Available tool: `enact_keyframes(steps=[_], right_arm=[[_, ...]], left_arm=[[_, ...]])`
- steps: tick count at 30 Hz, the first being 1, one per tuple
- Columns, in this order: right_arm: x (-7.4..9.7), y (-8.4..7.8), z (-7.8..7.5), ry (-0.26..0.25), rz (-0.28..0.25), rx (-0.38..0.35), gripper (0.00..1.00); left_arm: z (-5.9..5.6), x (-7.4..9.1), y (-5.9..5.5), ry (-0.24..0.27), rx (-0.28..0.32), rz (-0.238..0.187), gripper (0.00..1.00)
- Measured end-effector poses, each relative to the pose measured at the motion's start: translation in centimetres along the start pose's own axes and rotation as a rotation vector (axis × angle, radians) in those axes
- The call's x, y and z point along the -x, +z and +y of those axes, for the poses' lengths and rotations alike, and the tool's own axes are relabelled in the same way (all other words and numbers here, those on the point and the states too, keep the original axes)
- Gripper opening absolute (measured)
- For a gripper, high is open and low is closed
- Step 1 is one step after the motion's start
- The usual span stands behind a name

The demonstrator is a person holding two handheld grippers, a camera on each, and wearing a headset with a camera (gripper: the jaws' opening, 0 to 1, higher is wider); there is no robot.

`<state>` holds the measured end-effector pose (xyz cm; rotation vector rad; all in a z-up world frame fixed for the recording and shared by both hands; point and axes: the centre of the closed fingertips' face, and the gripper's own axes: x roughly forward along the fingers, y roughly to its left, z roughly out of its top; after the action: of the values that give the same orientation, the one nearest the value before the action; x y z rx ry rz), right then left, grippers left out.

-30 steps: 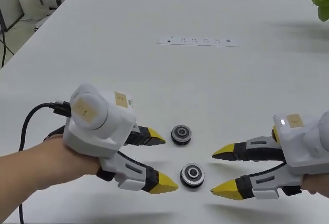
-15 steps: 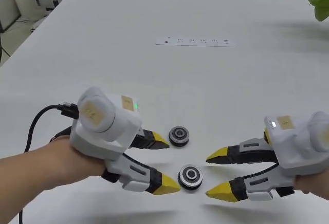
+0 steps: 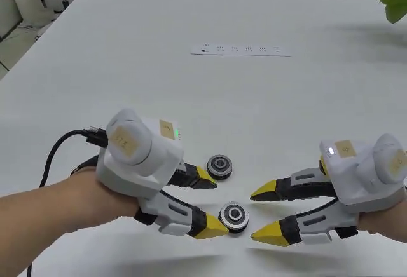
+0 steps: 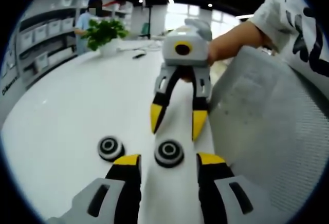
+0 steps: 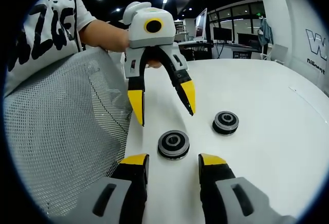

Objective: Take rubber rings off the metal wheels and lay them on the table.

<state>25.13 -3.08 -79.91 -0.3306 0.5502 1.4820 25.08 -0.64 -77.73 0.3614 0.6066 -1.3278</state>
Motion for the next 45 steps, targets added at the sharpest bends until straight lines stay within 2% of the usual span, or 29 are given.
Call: enact_keyframes(steps=[7, 14, 22, 27, 32, 37, 45], right_arm=[[0.0, 0.0, 0.1, 0.002, -0.002, 0.001, 0.37], [-0.1, 0.0, 0.1, 0.003, -0.002, 0.004, 0.37], [-0.2, 0.0, 0.2, 0.006, -0.002, 0.000, 0.37], [-0.3, -0.2, 0.3, 0.011, 0.004, -0.001, 0.37], [-0.4, -0.2, 0.5, 0.016, 0.004, 0.001, 0.37], [-0.5, -0.2, 0.5, 0.015, 0.003, 0.000, 0.37], [-0.9, 0.2, 0.5, 0.007, -0.002, 0.015, 0.34]], left_arm=[[-0.4, -0.6, -0.2, -0.020, -0.021, 0.020, 0.38], [-0.1, -1.1, 0.0, -0.019, 0.004, 0.011, 0.30], [-0.4, -2.0, -0.1, -0.027, -0.004, 0.023, 0.24], [-0.2, -2.5, -0.5, -0.009, -0.053, 0.048, 0.18], [0.0, -2.6, -0.3, -0.009, -0.063, 0.043, 0.16], [-0.1, -2.9, -0.2, 0.010, -0.124, 0.052, 0.14], [-0.1, -2.8, -0.3, 0.033, -0.136, 0.066, 0.13]])
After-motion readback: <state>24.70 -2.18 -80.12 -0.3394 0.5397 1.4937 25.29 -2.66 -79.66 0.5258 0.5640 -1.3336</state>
